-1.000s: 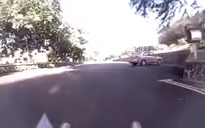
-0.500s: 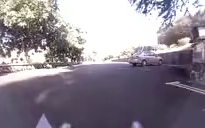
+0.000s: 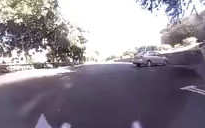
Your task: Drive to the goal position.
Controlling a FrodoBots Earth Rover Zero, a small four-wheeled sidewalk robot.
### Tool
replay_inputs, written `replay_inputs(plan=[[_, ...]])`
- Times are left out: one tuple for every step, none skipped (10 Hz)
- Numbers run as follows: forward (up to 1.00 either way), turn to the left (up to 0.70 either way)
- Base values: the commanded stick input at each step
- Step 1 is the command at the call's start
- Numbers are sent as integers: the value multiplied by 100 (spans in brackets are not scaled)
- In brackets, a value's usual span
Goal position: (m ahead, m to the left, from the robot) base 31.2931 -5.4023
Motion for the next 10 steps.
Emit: replay_inputs(plan=[[97,-23],[97,-11],[97,-2],[97,-15],[97,-29],[97,-6],[97,-20],[97,-34],[97,-7],[97,-3]])
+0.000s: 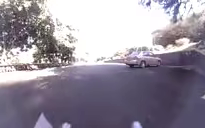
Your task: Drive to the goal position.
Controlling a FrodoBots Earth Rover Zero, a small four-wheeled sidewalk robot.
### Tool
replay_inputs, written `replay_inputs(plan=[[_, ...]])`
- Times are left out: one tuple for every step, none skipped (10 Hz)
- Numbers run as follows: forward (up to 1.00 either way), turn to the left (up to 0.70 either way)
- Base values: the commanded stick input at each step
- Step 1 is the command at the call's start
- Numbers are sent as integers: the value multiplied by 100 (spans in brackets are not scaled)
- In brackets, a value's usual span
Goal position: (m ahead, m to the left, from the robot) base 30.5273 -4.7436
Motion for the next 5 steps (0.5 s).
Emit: replay_inputs(plan=[[97,0],[97,0],[97,0],[97,-9],[97,-23]])
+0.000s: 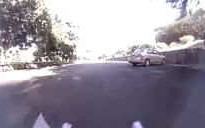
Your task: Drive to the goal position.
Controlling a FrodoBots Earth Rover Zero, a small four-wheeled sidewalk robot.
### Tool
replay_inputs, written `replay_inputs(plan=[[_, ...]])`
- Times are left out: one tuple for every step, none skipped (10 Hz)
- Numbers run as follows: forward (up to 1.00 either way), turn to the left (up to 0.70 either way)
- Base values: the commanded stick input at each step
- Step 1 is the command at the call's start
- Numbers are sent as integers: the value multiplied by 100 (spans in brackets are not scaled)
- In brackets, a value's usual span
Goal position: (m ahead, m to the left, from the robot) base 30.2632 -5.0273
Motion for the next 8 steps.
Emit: replay_inputs(plan=[[97,0],[97,0],[97,0],[98,0],[97,0],[97,0],[97,-24],[98,-10]])
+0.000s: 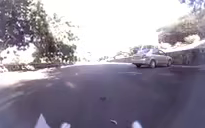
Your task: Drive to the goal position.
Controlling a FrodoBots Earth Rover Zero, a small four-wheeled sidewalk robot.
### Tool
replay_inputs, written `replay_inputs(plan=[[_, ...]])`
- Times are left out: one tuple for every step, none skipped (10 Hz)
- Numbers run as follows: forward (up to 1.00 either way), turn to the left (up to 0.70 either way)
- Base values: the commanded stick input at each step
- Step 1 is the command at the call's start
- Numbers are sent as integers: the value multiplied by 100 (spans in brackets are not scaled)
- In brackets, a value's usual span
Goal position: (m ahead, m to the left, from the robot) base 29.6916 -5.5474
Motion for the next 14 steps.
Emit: replay_inputs(plan=[[97,-3],[97,-17],[98,-30],[98,-26],[97,-13],[97,0],[97,0],[97,0],[97,0],[97,0],[97,0],[98,-34],[97,-34],[97,-31]])
